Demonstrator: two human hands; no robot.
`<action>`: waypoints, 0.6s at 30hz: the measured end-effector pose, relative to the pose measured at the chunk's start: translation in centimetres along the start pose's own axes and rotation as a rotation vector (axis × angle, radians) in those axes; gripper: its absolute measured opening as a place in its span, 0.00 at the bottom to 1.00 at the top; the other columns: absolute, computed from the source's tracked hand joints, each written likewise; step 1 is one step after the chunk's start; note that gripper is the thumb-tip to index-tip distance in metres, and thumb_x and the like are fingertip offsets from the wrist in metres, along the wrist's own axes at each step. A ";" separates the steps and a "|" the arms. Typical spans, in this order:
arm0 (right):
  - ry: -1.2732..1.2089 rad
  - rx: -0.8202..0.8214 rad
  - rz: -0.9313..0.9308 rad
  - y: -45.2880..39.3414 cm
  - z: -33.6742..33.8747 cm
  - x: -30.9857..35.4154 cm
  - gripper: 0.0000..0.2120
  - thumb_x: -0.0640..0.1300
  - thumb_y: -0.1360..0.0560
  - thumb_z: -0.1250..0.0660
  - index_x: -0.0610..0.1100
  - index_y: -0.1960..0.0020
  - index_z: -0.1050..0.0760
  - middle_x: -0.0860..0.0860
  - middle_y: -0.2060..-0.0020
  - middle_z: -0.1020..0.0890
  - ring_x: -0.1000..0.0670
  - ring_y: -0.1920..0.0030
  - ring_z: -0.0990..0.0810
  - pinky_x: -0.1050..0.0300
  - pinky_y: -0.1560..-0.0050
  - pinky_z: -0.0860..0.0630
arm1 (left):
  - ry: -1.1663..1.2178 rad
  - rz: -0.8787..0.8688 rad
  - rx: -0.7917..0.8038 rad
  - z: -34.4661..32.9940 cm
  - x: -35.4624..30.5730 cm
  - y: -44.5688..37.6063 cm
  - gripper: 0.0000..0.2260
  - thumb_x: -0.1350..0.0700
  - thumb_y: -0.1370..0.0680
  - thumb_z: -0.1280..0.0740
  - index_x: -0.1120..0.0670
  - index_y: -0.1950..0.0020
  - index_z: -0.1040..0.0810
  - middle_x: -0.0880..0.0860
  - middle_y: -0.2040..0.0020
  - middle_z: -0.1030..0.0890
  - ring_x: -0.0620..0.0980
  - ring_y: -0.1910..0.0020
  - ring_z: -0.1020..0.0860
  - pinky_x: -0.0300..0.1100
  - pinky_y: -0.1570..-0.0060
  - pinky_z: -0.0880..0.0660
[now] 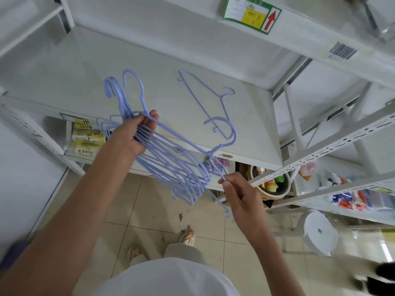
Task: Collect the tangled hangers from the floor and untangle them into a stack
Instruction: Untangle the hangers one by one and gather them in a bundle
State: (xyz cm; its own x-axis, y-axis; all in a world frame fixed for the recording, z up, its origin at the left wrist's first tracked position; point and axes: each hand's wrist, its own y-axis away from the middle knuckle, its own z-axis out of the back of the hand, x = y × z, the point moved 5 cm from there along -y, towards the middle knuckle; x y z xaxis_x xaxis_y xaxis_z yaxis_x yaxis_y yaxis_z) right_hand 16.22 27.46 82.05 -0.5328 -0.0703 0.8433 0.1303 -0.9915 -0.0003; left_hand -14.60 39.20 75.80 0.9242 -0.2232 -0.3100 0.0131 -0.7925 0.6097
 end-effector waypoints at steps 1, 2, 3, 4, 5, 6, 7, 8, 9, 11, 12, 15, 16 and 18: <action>0.039 -0.039 0.013 0.3 0.4 0.0 0.09 0.48 0.16 0.37 0.48 0.52 0.23 0.46 0.73 0.32 0.49 0.72 0.37 0.60 0.70 0.38 | 0.005 0.014 0.001 0.1 -0.1 0.1 0.20 0.57 0.15 0.38 0.63 0.61 0.13 0.56 0.56 0.11 0.49 0.42 0.16 0.35 0.41 0.21; 0.048 -0.065 0.013 0.7 0.7 0.0 0.09 0.47 0.16 0.37 0.48 0.54 0.23 0.47 0.73 0.33 0.51 0.72 0.38 0.61 0.71 0.40 | -0.012 0.031 0.004 0.1 0.0 0.1 0.20 0.57 0.14 0.39 0.62 0.60 0.13 0.54 0.51 0.12 0.48 0.36 0.19 0.32 0.33 0.28; 0.052 -0.084 0.009 1.1 0.7 0.0 0.09 0.45 0.16 0.36 0.47 0.55 0.24 0.49 0.74 0.34 0.54 0.72 0.39 0.61 0.71 0.40 | -0.027 0.042 0.006 0.0 0.3 0.2 0.18 0.57 0.14 0.39 0.62 0.56 0.15 0.53 0.46 0.13 0.49 0.34 0.20 0.33 0.30 0.31; 0.059 -0.104 0.003 1.5 0.6 0.0 0.10 0.45 0.17 0.35 0.47 0.56 0.24 0.51 0.75 0.35 0.55 0.73 0.40 0.61 0.72 0.41 | -0.041 0.045 0.007 0.0 0.6 0.2 0.15 0.58 0.14 0.39 0.62 0.53 0.17 0.54 0.44 0.14 0.50 0.36 0.19 0.35 0.31 0.28; 0.067 -0.131 -0.008 1.9 0.5 0.0 0.10 0.46 0.17 0.34 0.46 0.57 0.24 0.52 0.75 0.35 0.55 0.73 0.40 0.61 0.72 0.41 | -0.055 0.048 0.011 -0.1 0.9 0.2 0.12 0.58 0.14 0.39 0.63 0.50 0.19 0.56 0.45 0.14 0.52 0.41 0.16 0.38 0.38 0.21; 0.066 -0.166 -0.020 2.2 0.4 -0.1 0.11 0.48 0.18 0.34 0.46 0.58 0.23 0.52 0.76 0.34 0.55 0.74 0.39 0.61 0.72 0.41 | -0.075 0.053 0.017 -0.2 1.3 0.2 0.11 0.59 0.14 0.39 0.63 0.49 0.20 0.58 0.48 0.13 0.53 0.48 0.14 0.41 0.49 0.16; 0.065 -0.202 -0.035 2.5 0.3 -0.2 0.11 0.49 0.19 0.35 0.47 0.59 0.23 0.50 0.76 0.33 0.55 0.74 0.39 0.59 0.72 0.41 | -0.097 0.058 0.020 -0.3 1.7 0.1 0.10 0.60 0.15 0.39 0.64 0.49 0.21 0.59 0.52 0.12 0.54 0.55 0.13 0.43 0.58 0.15; 0.068 -0.236 -0.049 2.8 0.3 -0.3 0.11 0.49 0.19 0.34 0.47 0.59 0.22 0.47 0.76 0.32 0.56 0.74 0.38 0.58 0.72 0.40 | -0.125 0.065 0.020 -0.4 2.1 0.1 0.10 0.61 0.15 0.39 0.64 0.49 0.21 0.58 0.53 0.12 0.54 0.60 0.12 0.44 0.64 0.15; 0.075 -0.263 -0.062 3.1 0.2 -0.5 0.11 0.48 0.19 0.34 0.48 0.60 0.22 0.46 0.75 0.31 0.56 0.75 0.38 0.58 0.73 0.40 | -0.155 0.073 0.018 -0.4 2.4 0.2 0.10 0.61 0.15 0.39 0.64 0.50 0.21 0.57 0.52 0.13 0.53 0.63 0.12 0.44 0.66 0.15; 0.080 -0.292 -0.089 3.9 -0.2 -0.7 0.10 0.48 0.19 0.33 0.51 0.59 0.21 0.44 0.74 0.28 0.57 0.75 0.36 0.59 0.73 0.39 | -0.238 0.083 0.011 -0.4 2.9 0.3 0.11 0.59 0.14 0.39 0.62 0.50 0.20 0.54 0.52 0.14 0.50 0.64 0.12 0.44 0.66 0.16; 0.079 -0.297 -0.103 4.3 -0.5 -0.7 0.09 0.49 0.20 0.34 0.52 0.58 0.20 0.43 0.74 0.27 0.58 0.75 0.36 0.60 0.73 0.38 | -0.281 0.085 0.007 -0.4 3.2 0.3 0.12 0.58 0.14 0.39 0.60 0.50 0.19 0.54 0.54 0.12 0.49 0.61 0.12 0.45 0.64 0.16; 0.052 -0.301 -0.139 4.9 -1.6 -0.6 0.08 0.49 0.20 0.34 0.54 0.57 0.20 0.41 0.73 0.28 0.57 0.76 0.35 0.64 0.74 0.40 | -0.295 0.092 0.004 -0.8 4.5 0.7 0.11 0.58 0.14 0.39 0.59 0.51 0.20 0.53 0.63 0.12 0.45 0.55 0.14 0.45 0.62 0.17; 0.036 -0.304 -0.135 4.8 -1.8 -0.3 0.09 0.48 0.19 0.33 0.54 0.58 0.20 0.41 0.73 0.29 0.58 0.76 0.36 0.64 0.74 0.40 | -0.275 0.095 0.007 -1.0 5.1 0.8 0.11 0.59 0.14 0.39 0.60 0.51 0.20 0.54 0.65 0.12 0.44 0.56 0.14 0.45 0.64 0.16; 0.017 -0.288 -0.111 4.2 -1.7 0.4 0.09 0.46 0.19 0.33 0.53 0.58 0.20 0.40 0.73 0.30 0.58 0.76 0.36 0.64 0.74 0.40 | -0.271 0.098 0.030 -1.4 6.6 1.0 0.10 0.60 0.15 0.39 0.62 0.50 0.20 0.56 0.65 0.12 0.45 0.56 0.15 0.44 0.68 0.16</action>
State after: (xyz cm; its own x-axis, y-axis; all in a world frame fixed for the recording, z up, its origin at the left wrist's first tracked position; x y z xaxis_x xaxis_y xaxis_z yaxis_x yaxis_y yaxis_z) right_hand 15.17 23.12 81.50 -0.5445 0.0406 0.8378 -0.1705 -0.9833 -0.0631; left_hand -7.97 37.75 75.38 0.7847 -0.4399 -0.4367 -0.0861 -0.7751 0.6259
